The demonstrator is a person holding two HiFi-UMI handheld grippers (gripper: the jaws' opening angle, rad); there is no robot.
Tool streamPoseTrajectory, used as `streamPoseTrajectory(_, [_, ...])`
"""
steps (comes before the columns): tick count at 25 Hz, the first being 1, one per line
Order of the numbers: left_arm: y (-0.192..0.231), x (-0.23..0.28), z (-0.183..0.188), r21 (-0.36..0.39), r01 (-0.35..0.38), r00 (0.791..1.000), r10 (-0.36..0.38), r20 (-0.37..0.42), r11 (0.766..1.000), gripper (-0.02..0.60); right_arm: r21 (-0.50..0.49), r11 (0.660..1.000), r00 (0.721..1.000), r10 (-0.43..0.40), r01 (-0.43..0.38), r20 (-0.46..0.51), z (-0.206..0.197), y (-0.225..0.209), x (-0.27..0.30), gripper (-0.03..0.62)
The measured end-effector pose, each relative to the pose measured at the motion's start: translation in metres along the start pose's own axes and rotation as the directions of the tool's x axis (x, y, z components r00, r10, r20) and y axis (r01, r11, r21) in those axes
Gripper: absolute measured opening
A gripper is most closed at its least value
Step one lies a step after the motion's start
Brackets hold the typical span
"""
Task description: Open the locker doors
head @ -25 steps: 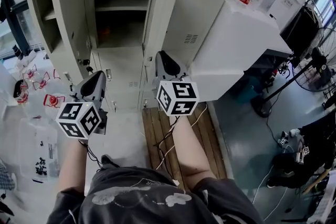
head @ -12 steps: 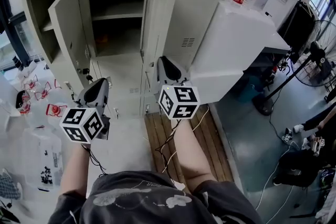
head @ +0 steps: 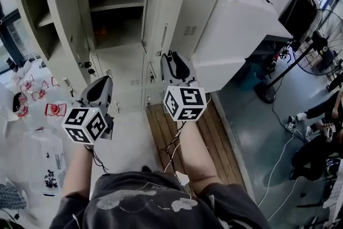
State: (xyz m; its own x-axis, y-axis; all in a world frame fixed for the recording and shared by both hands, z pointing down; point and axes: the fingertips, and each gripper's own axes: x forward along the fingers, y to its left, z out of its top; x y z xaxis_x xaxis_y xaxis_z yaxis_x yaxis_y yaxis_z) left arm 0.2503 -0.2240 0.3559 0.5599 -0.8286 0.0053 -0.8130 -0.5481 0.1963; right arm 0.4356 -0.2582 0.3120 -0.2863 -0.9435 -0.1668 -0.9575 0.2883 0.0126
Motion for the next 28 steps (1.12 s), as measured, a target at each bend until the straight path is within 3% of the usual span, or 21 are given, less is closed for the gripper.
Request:
streamPoseTrajectory(8, [0.021, -0.027, 0.004, 0.001, 0.063, 0.998, -0.063, 0.005, 0.998, 0.008, -0.013, 0.999, 0.999, -0.043, 0.043, -0.028, -0.007, 0.038, -0.014, 0.224])
streamPoseTrajectory(20, [0.078, -0.097, 0.012, 0.008, 0.134, 0.991, -0.134, 0.002, 0.991, 0.008, -0.039, 0.987, 0.987, -0.157, 0.156, -0.034, -0.007, 0.127, -0.034, 0.224])
streamPoseTrajectory(28, [0.101, -0.140, 0.010, -0.005, 0.204, 0.979, -0.204, 0.001, 0.979, 0.008, -0.064, 0.967, 0.968, -0.248, 0.245, -0.038, -0.011, 0.179, -0.068, 0.101])
